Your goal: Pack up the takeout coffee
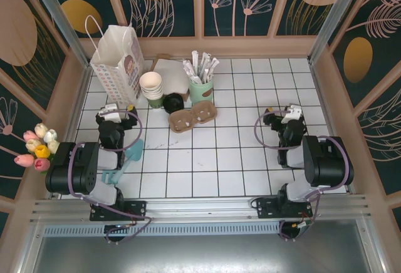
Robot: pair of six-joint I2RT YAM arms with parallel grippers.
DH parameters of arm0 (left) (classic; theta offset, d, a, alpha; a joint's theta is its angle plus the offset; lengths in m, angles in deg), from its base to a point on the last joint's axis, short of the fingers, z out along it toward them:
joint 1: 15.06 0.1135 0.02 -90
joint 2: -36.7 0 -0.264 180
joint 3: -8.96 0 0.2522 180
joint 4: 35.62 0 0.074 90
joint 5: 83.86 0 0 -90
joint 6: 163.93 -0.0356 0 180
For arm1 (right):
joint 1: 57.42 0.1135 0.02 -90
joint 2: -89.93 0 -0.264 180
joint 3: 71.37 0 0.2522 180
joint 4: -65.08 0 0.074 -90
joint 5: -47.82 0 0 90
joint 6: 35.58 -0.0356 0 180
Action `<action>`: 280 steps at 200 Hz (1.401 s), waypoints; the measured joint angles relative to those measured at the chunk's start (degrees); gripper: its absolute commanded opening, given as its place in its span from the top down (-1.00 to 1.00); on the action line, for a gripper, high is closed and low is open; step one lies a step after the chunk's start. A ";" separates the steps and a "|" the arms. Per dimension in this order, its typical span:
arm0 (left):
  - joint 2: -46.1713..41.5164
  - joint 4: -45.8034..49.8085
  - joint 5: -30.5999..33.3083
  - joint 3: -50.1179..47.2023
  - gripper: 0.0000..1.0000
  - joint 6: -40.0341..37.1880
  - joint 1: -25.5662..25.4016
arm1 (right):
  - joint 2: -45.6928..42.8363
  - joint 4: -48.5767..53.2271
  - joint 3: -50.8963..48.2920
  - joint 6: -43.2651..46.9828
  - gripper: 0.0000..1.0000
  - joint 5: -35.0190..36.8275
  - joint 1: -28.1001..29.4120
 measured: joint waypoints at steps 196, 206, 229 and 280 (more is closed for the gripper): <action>0.00 0.00 -0.20 0.00 -0.98 0.00 0.00 | 0.00 0.02 0.39 0.22 -0.98 -2.91 -0.11; 0.00 0.00 -0.26 0.00 -0.98 0.00 0.00 | 0.00 0.02 0.39 0.22 -0.98 -3.02 -0.11; -0.07 0.11 -1.38 0.02 -0.98 -0.46 0.00 | 0.00 0.02 0.39 0.22 -0.98 -3.04 -0.11; -13.31 12.59 2.32 3.15 -0.98 0.87 -0.17 | -6.97 9.92 4.00 0.79 -0.98 -3.63 0.04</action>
